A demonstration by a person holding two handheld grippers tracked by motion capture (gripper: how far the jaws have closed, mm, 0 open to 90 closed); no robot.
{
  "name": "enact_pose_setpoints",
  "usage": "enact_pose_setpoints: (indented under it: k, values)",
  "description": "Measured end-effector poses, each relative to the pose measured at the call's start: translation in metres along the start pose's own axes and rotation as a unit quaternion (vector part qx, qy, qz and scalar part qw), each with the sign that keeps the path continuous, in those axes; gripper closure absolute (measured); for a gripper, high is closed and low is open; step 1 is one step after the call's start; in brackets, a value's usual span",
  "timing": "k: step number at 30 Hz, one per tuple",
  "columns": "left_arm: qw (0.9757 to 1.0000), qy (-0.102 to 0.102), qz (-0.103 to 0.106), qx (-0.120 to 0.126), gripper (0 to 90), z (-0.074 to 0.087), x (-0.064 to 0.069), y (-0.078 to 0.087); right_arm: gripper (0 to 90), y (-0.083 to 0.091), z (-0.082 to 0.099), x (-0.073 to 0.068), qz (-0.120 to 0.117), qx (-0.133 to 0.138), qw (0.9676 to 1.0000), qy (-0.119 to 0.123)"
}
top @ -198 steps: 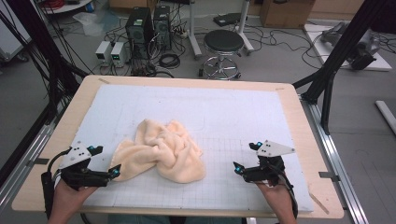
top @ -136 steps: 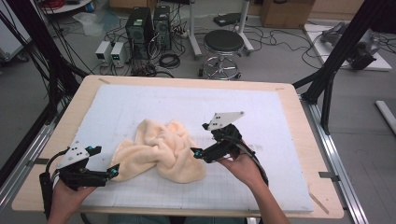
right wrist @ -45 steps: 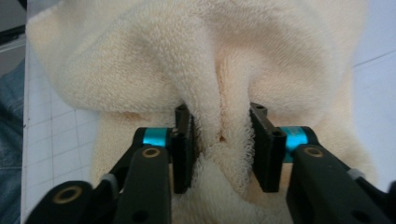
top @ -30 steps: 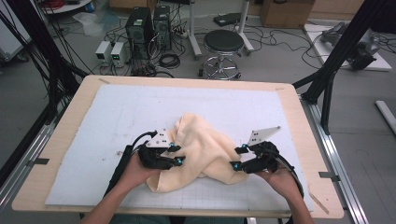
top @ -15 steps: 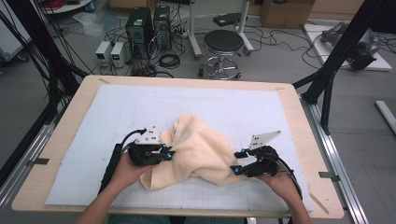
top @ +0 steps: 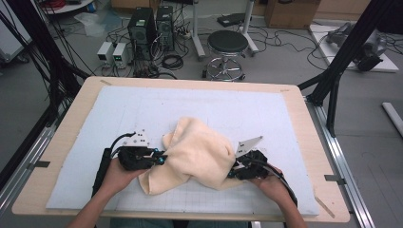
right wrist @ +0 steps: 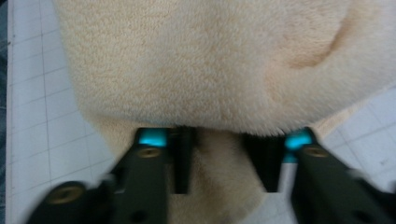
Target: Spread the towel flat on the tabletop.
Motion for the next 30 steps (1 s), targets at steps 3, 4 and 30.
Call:
enact_pose_setpoints:
  k: [3,4,30]
  values:
    - [1.0000,0.001,-0.007,0.006,84.0,0.000,0.000,0.004,79.0,0.005,0.000,0.001,-0.006,0.007,1.0000,-0.002]
    - [0.9999,0.001,-0.010,0.011,84.2,0.000,0.000,0.008,79.3,0.010,-0.001,0.001,-0.003,0.016,0.9998,-0.007]
    - [0.9991,-0.017,-0.012,0.037,56.3,0.009,0.032,0.060,55.5,0.068,-0.025,-0.024,0.037,0.070,0.9967,0.016]
Point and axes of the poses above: each handheld gripper's, and its own axes: y roughly backward along the jaws, z roughly out of its underside, x roughly to its right, the point moved 6 cm from there along -y, roughly forward along the jaws, and after that the axes turned 3 degrees about y, right-handed, at the moved point
